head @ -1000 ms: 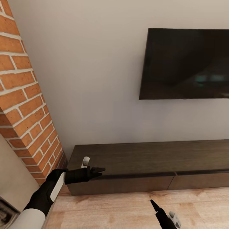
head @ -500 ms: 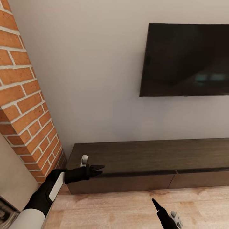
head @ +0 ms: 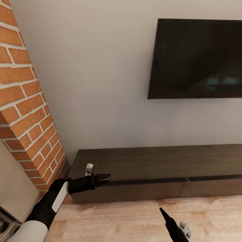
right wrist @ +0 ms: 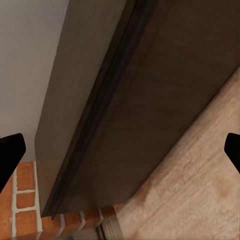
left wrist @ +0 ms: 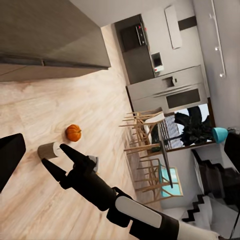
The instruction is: Place each of the two pumpkins and all three candles from the living room inside a cabinet in the living room (use any cabinet), then make sure every cabinet is closed, and position the cauldron so it is next to a table in the living room.
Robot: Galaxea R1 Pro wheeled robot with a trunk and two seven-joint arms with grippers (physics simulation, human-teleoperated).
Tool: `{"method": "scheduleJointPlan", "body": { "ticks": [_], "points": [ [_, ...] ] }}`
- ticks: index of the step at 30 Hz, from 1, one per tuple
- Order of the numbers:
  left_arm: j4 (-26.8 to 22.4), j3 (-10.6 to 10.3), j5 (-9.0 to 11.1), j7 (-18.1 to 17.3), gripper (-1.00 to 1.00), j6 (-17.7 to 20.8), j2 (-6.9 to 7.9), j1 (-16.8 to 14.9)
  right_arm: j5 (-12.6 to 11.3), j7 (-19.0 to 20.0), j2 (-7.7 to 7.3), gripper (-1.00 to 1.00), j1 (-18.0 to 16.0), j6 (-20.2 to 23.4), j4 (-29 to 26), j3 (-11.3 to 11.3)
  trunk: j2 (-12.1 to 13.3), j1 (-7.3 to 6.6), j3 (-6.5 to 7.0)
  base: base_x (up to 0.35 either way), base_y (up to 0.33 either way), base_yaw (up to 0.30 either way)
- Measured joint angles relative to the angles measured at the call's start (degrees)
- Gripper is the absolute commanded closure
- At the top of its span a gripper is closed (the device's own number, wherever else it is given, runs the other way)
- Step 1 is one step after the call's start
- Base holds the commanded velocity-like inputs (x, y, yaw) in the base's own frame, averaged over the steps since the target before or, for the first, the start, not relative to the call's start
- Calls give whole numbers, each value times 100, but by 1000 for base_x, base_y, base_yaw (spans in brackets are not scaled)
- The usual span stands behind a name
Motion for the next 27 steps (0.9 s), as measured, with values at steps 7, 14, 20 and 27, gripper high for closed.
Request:
{"method": "scheduleJointPlan", "body": {
  "ticks": [7, 14, 20, 27],
  "points": [
    [-15, -1, 9, -4, -100, 2, 2, -1, 0, 4, 4, -100, 0, 4, 2, 0, -202, 110, -90, 0, 0, 0],
    [-17, 13, 14, -10, -100, -1, 8, -2, 0, 11, 9, -100, 0, 4, 0, 0, -202, 110, -90, 0, 0, 0],
    [-22, -1, 12, -13, -100, 1, 3, 0, 23, -46, 22, -100, 0, -6, 2, 0, -361, 198, -162, 0, 0, 0],
    [-18, 4, 17, -12, -100, 2, 12, -1, 35, -290, 34, -100, 0, -101, 9, -2, -642, 352, -287, 0, 0, 0]
  ]
}}
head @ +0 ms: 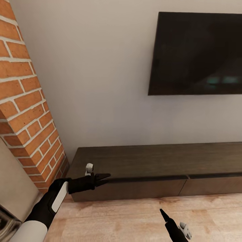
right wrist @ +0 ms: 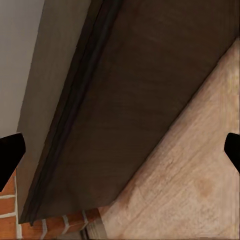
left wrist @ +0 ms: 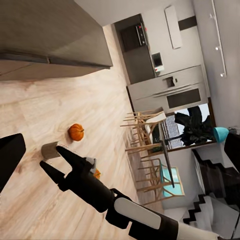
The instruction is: Place each of the two pumpkins and all three candles from the living room inside a cabinet in the living room (use any cabinet), then make sure every cabinet is closed, and position the cauldron so it is next to a table in the living room.
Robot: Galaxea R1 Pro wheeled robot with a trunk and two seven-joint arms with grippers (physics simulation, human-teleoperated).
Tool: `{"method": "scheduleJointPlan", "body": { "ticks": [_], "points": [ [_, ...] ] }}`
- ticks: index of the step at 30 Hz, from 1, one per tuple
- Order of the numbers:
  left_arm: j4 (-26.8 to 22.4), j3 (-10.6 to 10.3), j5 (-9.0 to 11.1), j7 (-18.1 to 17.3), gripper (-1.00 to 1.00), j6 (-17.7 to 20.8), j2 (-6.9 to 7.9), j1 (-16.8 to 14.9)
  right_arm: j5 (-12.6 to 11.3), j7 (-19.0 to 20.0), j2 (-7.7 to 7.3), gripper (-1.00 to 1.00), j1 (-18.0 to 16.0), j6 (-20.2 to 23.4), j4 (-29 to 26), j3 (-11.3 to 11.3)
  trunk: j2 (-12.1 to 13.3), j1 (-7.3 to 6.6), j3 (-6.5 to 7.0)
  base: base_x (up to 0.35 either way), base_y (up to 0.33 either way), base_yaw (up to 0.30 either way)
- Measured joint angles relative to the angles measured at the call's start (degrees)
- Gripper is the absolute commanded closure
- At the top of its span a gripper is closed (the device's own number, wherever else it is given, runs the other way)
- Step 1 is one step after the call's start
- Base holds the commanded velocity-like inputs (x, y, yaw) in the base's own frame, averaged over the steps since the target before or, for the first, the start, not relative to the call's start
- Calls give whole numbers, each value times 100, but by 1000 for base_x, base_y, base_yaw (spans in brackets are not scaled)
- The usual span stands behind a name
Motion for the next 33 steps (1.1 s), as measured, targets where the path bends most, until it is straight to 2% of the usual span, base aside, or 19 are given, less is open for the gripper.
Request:
{"method": "scheduleJointPlan", "body": {
  "ticks": [1, 3, 5, 10, 18, 33],
  "points": [
    [0, -2, 1, 0, -100, 0, -2, 1, -12, -320, 3, -100, 0, -19, -8, 0, -40, 22, -18, 0, 0, 0],
    [0, -4, 0, 0, -100, 0, -3, 2, -33, -665, 1, -100, 0, -39, -55, -3, -120, 66, -54, 0, 0, 0],
    [0, 2, 2, 0, -100, 9, -1, 3, -74, -745, -8, -100, 0, -46, -93, -7, -201, 110, -90, 0, 0, 0],
    [1, 26, 6, 8, -100, 51, 1, 3, -295, -680, -22, -100, 0, -50, -227, -3, -401, 220, -180, 0, 0, 0],
    [11, 57, 33, 13, -100, 61, -3, 3, -351, -665, -24, -100, 0, -53, -260, -2, -722, 395, -323, 0, 0, 0],
    [13, 65, 31, 5, -100, 62, 5, 3, -351, -573, -20, -100, 0, -148, -266, -7, -723, 397, -324, -106, 33, 0]
  ]
}}
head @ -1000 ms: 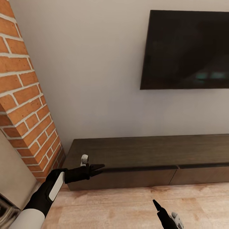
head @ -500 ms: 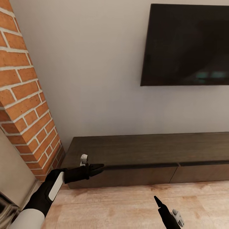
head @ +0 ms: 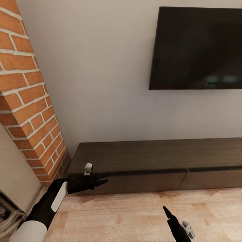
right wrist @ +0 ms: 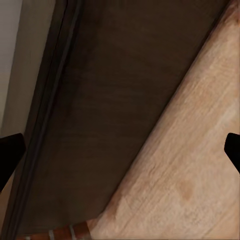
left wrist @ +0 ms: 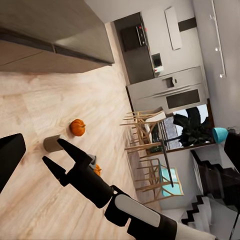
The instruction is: Place each of the two pumpkins and all three candles from the living room inside a cabinet in the living room (use any cabinet), then make sure every cabinet is closed, and position the cauldron so it is next to a table in the living room.
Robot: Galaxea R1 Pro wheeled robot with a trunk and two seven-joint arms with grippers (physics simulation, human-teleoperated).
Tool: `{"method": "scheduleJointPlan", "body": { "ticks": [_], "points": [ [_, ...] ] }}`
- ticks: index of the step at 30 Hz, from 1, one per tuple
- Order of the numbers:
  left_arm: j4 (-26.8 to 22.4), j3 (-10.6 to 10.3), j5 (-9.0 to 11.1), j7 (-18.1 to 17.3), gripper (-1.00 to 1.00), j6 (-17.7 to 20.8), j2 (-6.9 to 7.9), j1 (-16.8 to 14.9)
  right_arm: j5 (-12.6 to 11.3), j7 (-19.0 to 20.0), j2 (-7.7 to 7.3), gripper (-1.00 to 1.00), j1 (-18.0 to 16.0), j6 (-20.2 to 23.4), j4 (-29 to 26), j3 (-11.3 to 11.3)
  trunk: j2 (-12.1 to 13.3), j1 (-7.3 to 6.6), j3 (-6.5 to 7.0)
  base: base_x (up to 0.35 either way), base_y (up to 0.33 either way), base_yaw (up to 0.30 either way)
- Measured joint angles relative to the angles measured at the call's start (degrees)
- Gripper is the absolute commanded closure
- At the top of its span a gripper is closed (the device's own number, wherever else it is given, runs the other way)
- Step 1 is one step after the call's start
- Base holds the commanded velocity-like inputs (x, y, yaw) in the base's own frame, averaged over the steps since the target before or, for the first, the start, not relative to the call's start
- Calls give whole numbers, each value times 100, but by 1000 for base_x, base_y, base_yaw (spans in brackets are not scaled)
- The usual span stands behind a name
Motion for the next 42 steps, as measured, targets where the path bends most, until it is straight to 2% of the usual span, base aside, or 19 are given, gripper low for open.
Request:
{"method": "scheduleJointPlan", "body": {
  "ticks": [7, 28, 42],
  "points": [
    [-1, -7, -4, 0, -100, 0, -1, 1, 1, 36, 7, -100, 0, -63, 5, -1, 0, 0, 0, -117, 19, 0],
    [-10, -16, -10, -1, -100, 0, 2, 1, -4, 29, 27, -100, 0, -251, 4, 8, 0, -1, 0, -4, 1, 0],
    [-12, -56, -26, -1, -100, 0, -5, 1, -5, 58, 29, -100, 0, -252, -26, 8, -560, 306, -251, 0, 0, 0]
  ]
}}
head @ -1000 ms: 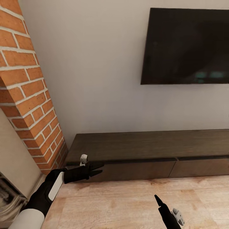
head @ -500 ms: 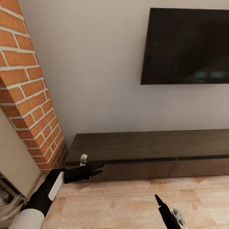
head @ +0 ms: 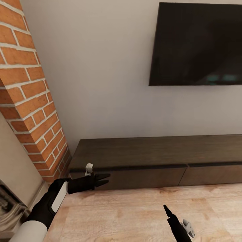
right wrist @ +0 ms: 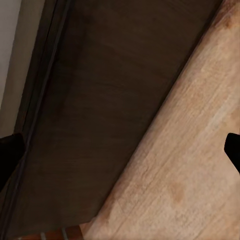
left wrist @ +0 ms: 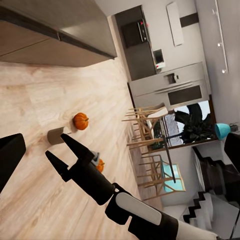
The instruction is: Place each of the two pumpkins and all three candles from the living room inside a cabinet in the living room (use any cabinet), then make sure every cabinet is closed, and position the cauldron so it is next to a table in the living room.
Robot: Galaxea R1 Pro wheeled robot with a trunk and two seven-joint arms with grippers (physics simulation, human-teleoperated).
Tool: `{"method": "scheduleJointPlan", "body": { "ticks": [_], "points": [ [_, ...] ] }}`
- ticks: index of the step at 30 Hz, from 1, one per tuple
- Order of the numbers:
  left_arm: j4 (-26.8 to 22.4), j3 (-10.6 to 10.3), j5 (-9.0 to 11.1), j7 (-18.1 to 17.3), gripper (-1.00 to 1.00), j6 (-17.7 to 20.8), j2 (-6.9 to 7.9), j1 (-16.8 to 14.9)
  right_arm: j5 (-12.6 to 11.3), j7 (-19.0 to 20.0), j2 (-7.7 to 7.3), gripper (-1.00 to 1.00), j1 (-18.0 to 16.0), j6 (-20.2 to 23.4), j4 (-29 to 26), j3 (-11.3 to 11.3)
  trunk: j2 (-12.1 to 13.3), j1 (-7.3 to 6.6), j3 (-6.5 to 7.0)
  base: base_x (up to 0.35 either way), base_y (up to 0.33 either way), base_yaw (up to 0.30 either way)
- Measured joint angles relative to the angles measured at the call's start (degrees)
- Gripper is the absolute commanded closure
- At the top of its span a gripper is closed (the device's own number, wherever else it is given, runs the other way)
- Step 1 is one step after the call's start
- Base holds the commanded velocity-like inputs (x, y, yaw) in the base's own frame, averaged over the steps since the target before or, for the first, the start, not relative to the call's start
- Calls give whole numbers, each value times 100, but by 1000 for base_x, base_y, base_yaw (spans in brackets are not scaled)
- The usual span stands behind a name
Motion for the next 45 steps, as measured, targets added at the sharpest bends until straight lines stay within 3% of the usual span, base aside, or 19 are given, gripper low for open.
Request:
{"method": "scheduleJointPlan", "body": {
  "ticks": [5, 21, 45],
  "points": [
    [7, -11, -2, -1, -100, 0, -3, 0, 0, 239, -5, -100, 0, 4, -5, -2, -201, 110, -90, 0, 0, 0],
    [8, -29, -11, 3, -100, 0, -4, 0, 3, 405, 2, -100, 0, 22, -57, -6, -842, 461, -377, 0, 0, 0],
    [9, -31, -4, 4, -100, 1, -5, 0, 4, 483, -6, -100, 0, 0, -59, -8, -923, 505, -413, 0, 0, 0]
  ]
}}
